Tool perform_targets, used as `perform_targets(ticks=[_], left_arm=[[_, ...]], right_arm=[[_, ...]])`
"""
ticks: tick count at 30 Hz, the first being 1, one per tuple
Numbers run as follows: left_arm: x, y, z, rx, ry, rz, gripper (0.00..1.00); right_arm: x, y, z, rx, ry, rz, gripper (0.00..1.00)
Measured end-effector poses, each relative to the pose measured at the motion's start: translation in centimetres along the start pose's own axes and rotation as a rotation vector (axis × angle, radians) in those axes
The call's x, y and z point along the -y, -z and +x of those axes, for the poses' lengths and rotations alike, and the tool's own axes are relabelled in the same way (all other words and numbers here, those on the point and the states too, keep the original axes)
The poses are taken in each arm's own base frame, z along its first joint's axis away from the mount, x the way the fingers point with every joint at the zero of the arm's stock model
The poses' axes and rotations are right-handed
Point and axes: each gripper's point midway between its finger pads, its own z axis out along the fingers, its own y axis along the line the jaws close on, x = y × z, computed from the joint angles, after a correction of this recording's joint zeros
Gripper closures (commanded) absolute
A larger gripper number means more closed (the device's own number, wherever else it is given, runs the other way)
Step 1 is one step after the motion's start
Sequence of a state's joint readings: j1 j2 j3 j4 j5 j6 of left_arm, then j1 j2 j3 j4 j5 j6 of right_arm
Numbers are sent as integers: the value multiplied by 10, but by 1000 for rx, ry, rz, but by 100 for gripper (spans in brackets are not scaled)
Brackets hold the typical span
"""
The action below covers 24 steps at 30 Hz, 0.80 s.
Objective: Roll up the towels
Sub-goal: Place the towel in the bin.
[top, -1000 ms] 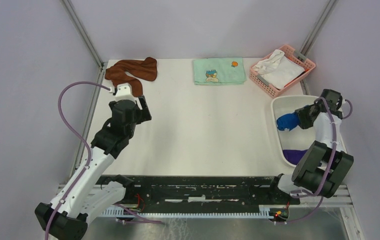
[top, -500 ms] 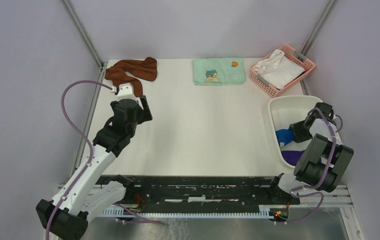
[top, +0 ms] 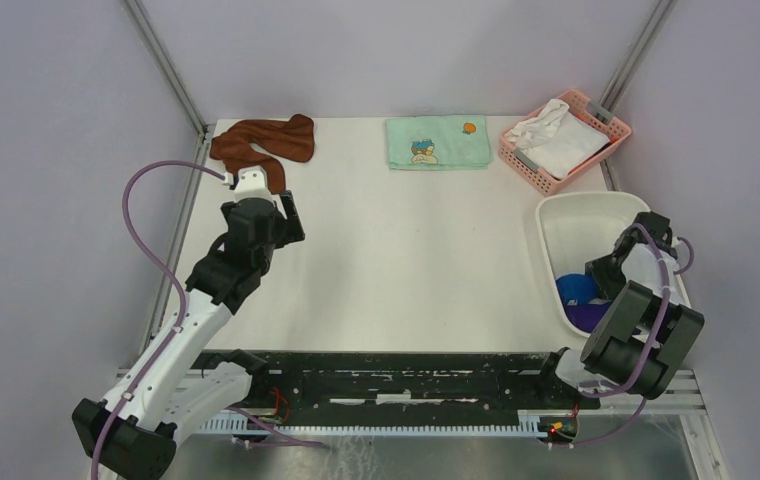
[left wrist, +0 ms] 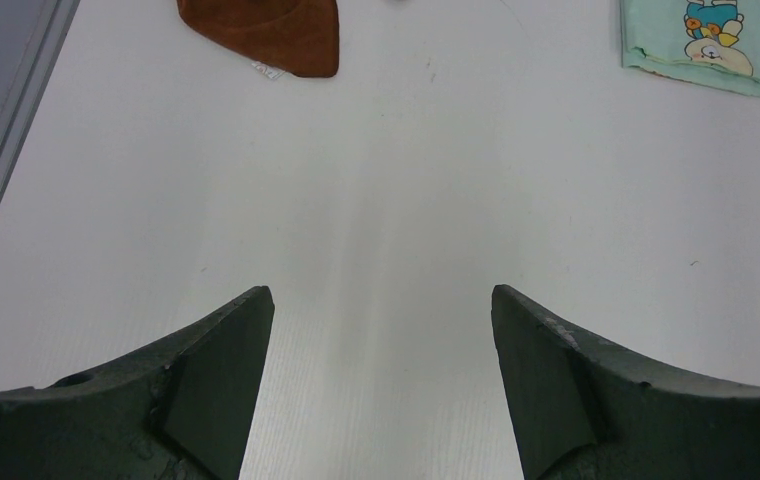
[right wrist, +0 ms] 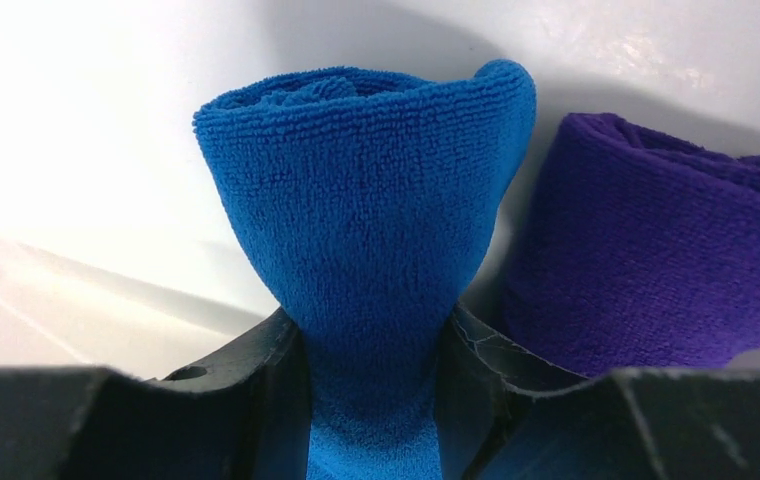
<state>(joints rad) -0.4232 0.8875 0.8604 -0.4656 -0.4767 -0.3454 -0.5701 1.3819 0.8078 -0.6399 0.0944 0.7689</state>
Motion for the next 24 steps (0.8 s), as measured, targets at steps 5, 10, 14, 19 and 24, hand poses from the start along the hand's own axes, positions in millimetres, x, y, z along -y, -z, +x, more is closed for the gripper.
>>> perform_targets(ticks=[5, 10, 14, 19, 24], left_arm=[[0, 0, 0, 0, 0, 0, 14], [0, 0, 0, 0, 0, 0, 14], [0, 0, 0, 0, 0, 0, 14], [0, 0, 0, -1, 0, -1, 14], [0, -1, 1, -1, -1, -1, 14]], right_arm=[[16, -2, 6, -7, -10, 33, 55], [21, -5, 8, -11, -23, 41, 53], [22, -8, 9, -8, -41, 40, 47], [22, -10, 9, -10, -51, 39, 41], [21, -8, 9, -9, -51, 34, 34]])
